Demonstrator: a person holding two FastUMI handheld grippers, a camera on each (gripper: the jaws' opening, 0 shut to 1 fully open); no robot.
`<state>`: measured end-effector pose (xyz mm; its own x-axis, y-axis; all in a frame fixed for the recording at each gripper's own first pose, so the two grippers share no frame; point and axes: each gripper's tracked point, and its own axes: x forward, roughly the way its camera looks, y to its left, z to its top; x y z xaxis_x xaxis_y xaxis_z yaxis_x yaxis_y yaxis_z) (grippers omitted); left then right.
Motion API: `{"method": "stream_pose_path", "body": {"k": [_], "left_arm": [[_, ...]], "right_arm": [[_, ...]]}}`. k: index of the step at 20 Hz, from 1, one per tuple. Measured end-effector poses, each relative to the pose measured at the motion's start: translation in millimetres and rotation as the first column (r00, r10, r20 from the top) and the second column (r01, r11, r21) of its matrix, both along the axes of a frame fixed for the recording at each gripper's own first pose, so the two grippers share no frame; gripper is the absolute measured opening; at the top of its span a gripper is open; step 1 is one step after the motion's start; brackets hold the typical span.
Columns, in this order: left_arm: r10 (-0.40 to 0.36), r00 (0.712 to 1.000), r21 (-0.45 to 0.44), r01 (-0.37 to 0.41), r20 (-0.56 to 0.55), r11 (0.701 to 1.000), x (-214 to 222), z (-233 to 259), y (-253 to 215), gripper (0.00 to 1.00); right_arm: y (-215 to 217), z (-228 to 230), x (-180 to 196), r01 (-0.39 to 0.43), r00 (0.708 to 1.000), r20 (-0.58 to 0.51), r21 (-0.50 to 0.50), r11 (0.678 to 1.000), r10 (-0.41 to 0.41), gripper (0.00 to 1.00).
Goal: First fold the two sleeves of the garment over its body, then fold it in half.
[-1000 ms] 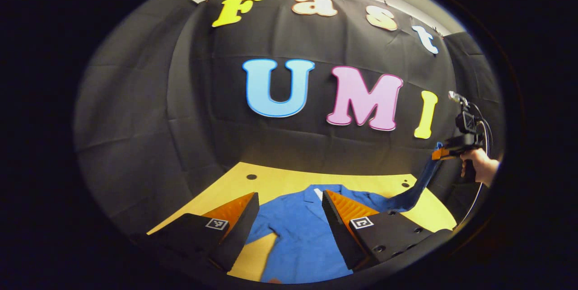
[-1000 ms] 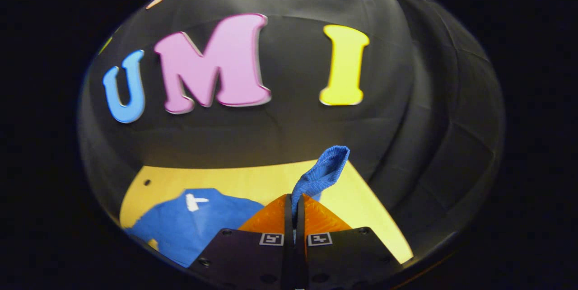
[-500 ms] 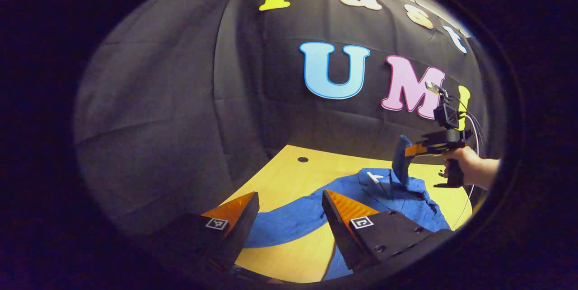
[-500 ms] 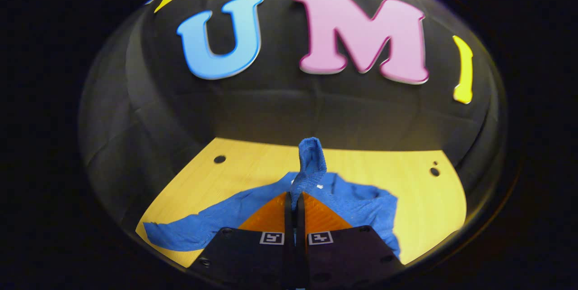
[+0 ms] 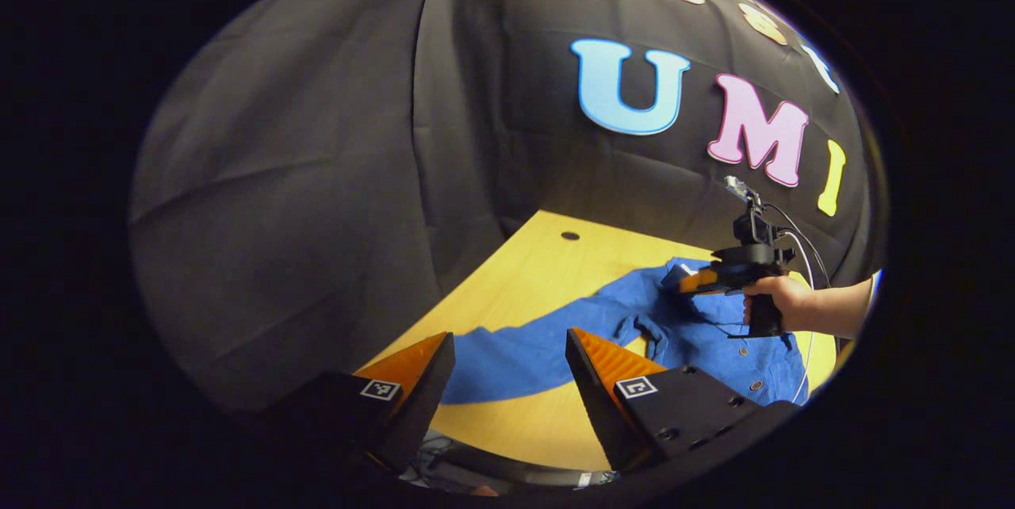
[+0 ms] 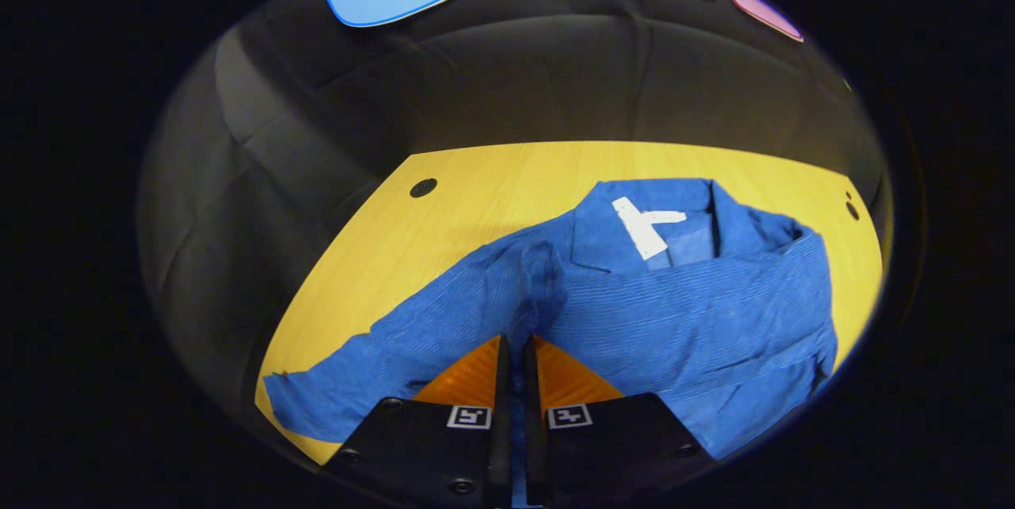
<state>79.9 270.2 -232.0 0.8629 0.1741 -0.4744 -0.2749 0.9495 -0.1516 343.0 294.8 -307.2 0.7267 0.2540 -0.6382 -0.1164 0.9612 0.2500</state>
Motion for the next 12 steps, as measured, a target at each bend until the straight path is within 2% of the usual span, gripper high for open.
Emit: {"method": "stream_pose_path", "body": {"k": [1,2,4,7,12], "left_arm": [[0.004,0.999,-0.032,-0.005,-0.042,0.999,-0.5,-11.2,-1.3,0.82],[0.011,0.998,-0.054,-0.014,-0.055,0.998,5.0,-16.8,-0.9,0.83],[0.022,0.998,-0.095,-0.027,-0.063,0.995,9.6,-24.1,-1.0,0.82],[0.044,0.995,-0.124,-0.055,-0.086,0.991,20.8,-41.1,11.5,0.82],[0.049,0.984,-0.137,-0.074,-0.173,0.988,36.3,-69.0,32.2,0.83]], "right_arm": [[7.7,-3.2,-0.8,-0.008,1.0,-0.016,0.033,0.999,0.008,0.14],[16.5,-4.3,-4.5,-0.02,0.999,-0.034,0.067,0.998,0.023,0.38],[19.8,-4.4,-9.7,-0.038,0.999,-0.036,0.072,0.997,0.041,0.87],[12.9,14.8,-12.2,-0.072,0.997,0.037,0.028,0.997,0.071,0.9],[0.5,60.8,-27.3,-0.123,0.98,0.154,-0.033,0.992,0.127,0.9]]}}
